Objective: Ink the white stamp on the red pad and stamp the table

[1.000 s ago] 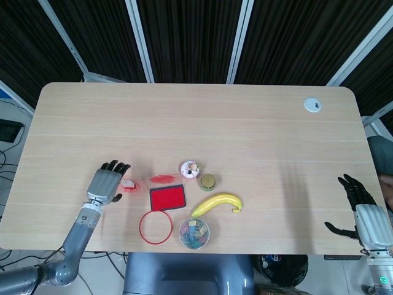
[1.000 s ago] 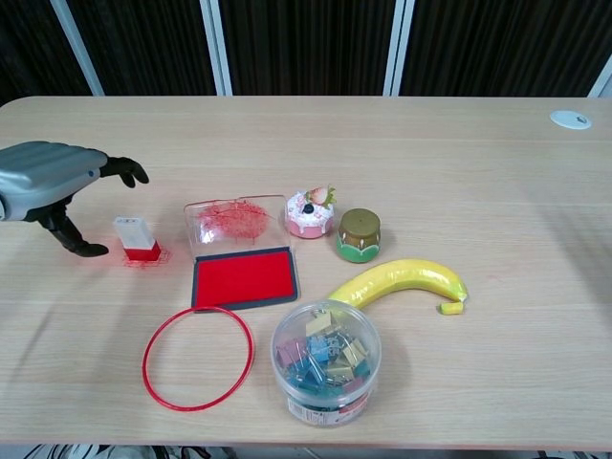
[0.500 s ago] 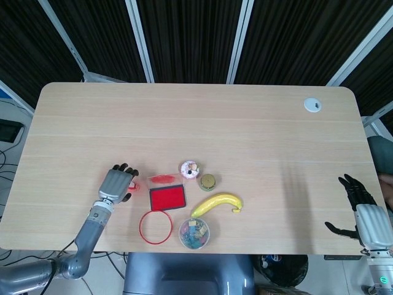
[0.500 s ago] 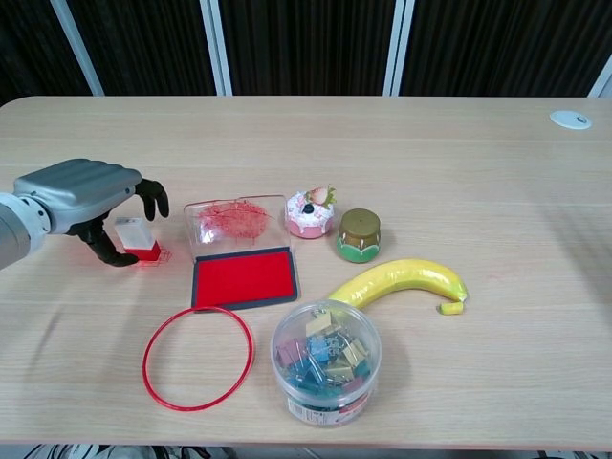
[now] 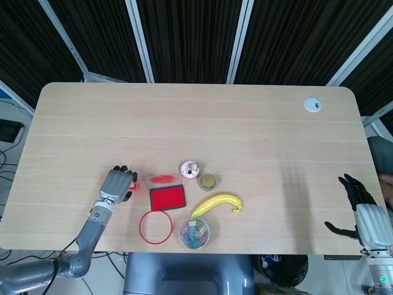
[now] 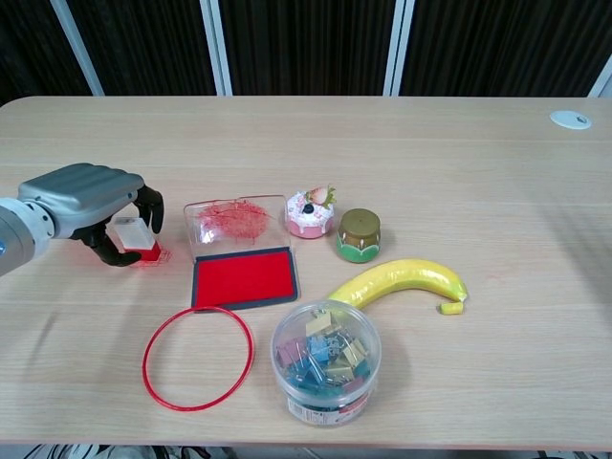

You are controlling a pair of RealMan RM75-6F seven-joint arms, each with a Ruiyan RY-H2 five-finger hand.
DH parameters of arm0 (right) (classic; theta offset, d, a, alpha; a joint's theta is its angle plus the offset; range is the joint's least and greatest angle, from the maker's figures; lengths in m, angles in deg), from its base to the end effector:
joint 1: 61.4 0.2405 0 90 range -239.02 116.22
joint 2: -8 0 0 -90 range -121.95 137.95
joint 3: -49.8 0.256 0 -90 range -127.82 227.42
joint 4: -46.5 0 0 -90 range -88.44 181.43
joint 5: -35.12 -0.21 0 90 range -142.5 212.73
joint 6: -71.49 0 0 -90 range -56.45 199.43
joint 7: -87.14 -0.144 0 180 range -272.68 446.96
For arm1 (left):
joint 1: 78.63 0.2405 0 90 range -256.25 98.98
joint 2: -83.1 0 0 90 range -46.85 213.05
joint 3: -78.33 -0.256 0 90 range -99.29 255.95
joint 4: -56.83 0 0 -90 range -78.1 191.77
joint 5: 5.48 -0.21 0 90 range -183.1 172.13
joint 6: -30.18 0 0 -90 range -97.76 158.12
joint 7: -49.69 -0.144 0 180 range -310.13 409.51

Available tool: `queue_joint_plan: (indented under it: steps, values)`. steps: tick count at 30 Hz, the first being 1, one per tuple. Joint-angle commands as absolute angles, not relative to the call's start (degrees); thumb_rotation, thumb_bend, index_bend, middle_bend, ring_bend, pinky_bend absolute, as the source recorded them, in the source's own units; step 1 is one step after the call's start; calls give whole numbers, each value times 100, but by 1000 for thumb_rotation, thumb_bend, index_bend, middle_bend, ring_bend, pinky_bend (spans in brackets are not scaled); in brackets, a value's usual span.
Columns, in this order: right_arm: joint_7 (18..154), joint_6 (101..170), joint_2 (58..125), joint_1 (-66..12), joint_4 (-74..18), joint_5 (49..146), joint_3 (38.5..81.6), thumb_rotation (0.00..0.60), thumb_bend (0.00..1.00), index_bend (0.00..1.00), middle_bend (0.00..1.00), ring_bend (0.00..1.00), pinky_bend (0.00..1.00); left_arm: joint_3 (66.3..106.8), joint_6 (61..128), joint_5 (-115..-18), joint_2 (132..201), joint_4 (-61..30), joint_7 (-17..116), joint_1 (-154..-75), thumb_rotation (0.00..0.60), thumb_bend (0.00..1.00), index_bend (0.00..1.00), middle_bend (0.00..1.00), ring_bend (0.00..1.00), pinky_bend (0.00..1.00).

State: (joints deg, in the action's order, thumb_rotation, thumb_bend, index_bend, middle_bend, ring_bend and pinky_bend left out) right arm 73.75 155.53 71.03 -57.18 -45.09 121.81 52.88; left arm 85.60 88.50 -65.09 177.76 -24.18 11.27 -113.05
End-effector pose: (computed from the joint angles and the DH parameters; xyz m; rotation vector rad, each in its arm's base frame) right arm -0.3161 -0.1786 0.1640 1.3176 -1.0696 1.0487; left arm -0.2015 0.3070 -0.0449 -1.8515 -0.8322 -0.6144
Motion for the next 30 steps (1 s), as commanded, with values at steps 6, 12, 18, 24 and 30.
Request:
queue_joint_plan:
  steps: [6, 12, 18, 24, 30]
  values:
    - [7364, 15549, 7101, -5719, -4525, 12171, 5294, 600, 109, 0, 0, 0, 175, 8525, 8865, -6479, 17764, -2369, 1155, -11324, 600, 307, 460, 464, 251, 303]
    - [7363, 15555, 7105, -5720, -4525, 12174, 5296, 600, 113, 0, 0, 0, 175, 8498, 8883, -6473, 17765, -2340, 1161, -11337, 600, 313, 463, 467, 257, 310]
    - [7365, 15559, 7108, -5722, -4529, 12179, 5297, 600, 115, 0, 0, 0, 175, 8472, 8899, -6449, 17766, -2313, 1165, -11347, 600, 392, 511, 515, 332, 394]
    - [7368, 15560, 7107, -5724, -4534, 12181, 5297, 600, 117, 0, 0, 0, 175, 8452, 9055, -6607, 17815, -2287, 1231, -11341, 600, 465, 626, 635, 484, 558]
    - [7362, 15562, 7107, -5726, -4536, 12179, 5299, 600, 119, 0, 0, 0, 175, 8436, 9293, -6924, 17821, -2385, 1419, -11303, 600, 481, 668, 683, 538, 605]
